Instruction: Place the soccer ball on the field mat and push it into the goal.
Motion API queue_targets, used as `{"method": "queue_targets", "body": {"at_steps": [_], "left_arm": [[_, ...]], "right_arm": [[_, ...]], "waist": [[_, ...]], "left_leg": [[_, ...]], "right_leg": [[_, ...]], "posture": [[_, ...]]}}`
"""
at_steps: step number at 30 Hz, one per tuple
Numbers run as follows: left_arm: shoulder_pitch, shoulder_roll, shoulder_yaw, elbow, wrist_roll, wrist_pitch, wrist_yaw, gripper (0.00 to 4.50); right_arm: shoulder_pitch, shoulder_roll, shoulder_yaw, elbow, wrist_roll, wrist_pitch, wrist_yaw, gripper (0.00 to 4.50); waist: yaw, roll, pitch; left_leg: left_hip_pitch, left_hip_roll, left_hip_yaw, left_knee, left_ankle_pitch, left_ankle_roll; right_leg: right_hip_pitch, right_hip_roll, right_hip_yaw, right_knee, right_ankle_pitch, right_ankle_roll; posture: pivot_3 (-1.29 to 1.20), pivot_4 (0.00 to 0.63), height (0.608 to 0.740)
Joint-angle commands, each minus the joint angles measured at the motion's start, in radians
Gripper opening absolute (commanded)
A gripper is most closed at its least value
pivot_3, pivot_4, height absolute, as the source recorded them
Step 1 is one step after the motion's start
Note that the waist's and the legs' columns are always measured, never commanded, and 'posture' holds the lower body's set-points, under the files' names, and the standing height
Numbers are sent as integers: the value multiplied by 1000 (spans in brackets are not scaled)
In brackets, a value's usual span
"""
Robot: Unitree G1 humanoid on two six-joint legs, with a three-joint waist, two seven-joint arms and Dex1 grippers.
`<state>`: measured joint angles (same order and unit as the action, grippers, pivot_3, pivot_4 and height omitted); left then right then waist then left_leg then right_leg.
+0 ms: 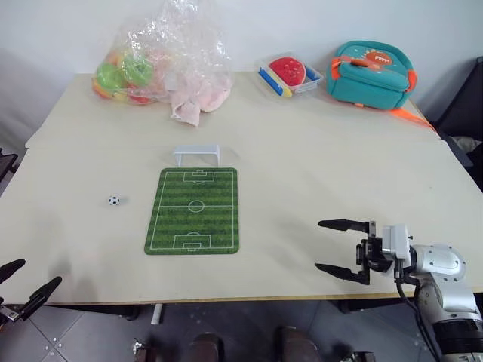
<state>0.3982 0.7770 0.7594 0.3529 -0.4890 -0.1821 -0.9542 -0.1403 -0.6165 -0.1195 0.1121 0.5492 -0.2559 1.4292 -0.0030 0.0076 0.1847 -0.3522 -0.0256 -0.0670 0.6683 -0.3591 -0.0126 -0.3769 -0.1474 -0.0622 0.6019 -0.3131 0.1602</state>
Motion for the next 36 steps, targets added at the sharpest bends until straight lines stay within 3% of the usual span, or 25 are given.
{"method": "queue_targets", "body": {"at_steps": [1, 6, 12, 21, 30, 36], "left_arm": [[5, -32, 74, -48, -71, 53, 46, 4484], [-67, -134, 140, -18, -153, 99, 162, 4484], [-102, -225, 62, -142, -160, 116, 189, 4484], [-335, -141, -85, -161, -94, 193, 218, 4484], [-682, -75, -289, 161, 87, 192, 249, 4484], [-776, -59, -331, 301, 130, 174, 244, 4484]], "right_arm": [[0, 30, -10, -103, 82, 51, -25, 4500], [-40, 118, 3, -247, 155, 148, -147, 4500], [-23, 135, 27, -287, 109, 140, -156, 4500], [-25, 129, 30, -241, 77, 108, -115, 4500], [-8, 137, 32, -223, 62, 105, -113, 4500], [3, 143, 30, -227, 58, 99, -121, 4500]], "waist": [[-1, 0, 0], [1, 0, 0], [8, -4, -2], [17, -5, -3], [-1, -5, -3], [-3, -5, -3]], "left_leg": [[0, 1, 0, 0, 0, 0], [0, 2, 0, 1, 0, 0], [0, 1, -1, 1, 0, 0], [0, -4, -1, 12, -1, -1], [0, -6, -1, 10, 0, -1], [-1, -6, -1, 10, 0, -1]], "right_leg": [[0, 0, 0, 0, 0, 0], [0, 0, 0, 1, 0, 0], [0, 0, 0, 1, 0, 0], [1, 0, 1, 5, 0, 0], [-1, 1, 1, 9, 0, 0], [-1, 1, 0, 10, 0, 0]], "posture": [[0, 150, 740], [0, 150, 740], [0, 150, 740], [0, 150, 740], [0, 150, 740], [0, 150, 740]]}}
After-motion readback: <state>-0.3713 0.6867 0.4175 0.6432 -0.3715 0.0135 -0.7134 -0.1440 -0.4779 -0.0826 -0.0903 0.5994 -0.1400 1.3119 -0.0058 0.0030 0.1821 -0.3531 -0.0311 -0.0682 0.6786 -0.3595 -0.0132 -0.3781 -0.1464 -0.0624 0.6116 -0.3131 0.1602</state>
